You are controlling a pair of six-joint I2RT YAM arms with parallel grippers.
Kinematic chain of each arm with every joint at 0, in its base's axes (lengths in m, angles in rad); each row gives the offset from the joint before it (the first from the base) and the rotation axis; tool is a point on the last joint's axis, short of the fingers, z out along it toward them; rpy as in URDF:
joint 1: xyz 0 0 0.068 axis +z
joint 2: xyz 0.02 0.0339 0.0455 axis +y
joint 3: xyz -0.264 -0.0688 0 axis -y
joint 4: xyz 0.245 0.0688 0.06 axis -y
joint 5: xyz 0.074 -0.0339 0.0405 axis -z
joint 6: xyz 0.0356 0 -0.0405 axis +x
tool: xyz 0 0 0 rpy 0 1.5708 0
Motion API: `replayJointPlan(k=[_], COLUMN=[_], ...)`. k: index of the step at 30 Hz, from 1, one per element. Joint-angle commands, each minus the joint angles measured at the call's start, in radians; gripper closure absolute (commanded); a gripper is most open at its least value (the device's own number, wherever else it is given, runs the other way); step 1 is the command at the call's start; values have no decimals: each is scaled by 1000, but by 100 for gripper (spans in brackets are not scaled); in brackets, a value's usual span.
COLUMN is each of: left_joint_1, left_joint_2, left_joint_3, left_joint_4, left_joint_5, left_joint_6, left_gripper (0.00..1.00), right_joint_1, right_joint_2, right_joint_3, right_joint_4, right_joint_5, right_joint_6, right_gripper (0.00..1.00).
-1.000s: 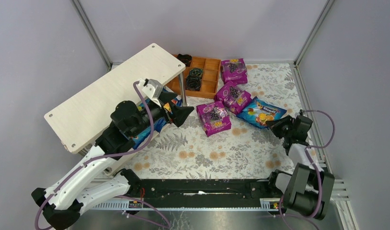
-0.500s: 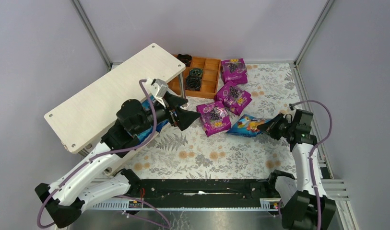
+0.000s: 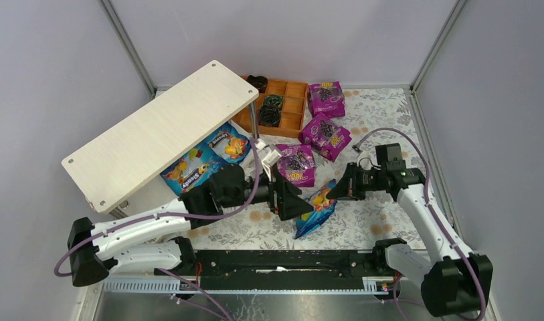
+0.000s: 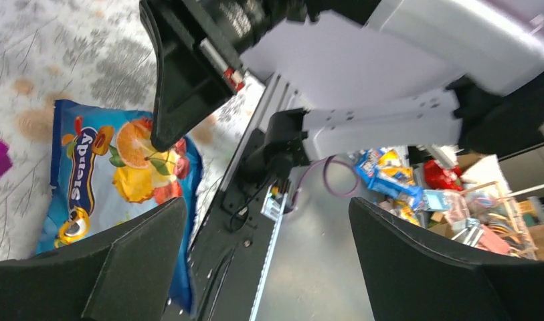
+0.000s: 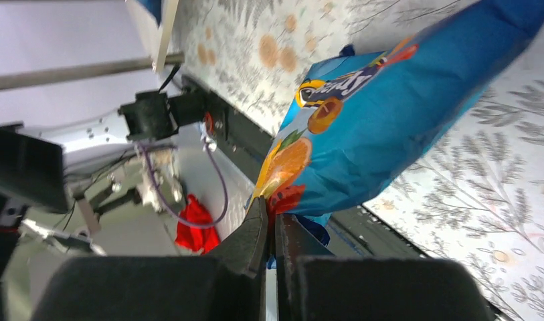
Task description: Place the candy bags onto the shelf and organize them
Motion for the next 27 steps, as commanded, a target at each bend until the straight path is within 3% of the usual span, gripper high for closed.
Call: replayJointPlan(k=[1, 7, 17, 27], left_joint_1=[-116, -202, -212, -212], left_joint_2=[34, 173, 336, 388], left_joint_3=[57, 131, 178, 169], left_joint_4=[-161, -383, -410, -362], left_joint_5=[-266, -490, -518, -587], left_joint_6=[108, 180, 164, 167], left_gripper=[4, 8, 14, 53], right_joint_1=[77, 107, 106, 107], right_joint_2=[56, 129, 169, 187], right_joint_3=[119, 163, 116, 87], right_joint_4=[91, 145, 316, 334], right_joint_5=[-195, -200, -197, -144], right_joint_6=[25, 26, 155, 167], right_gripper=[100, 100, 100, 100])
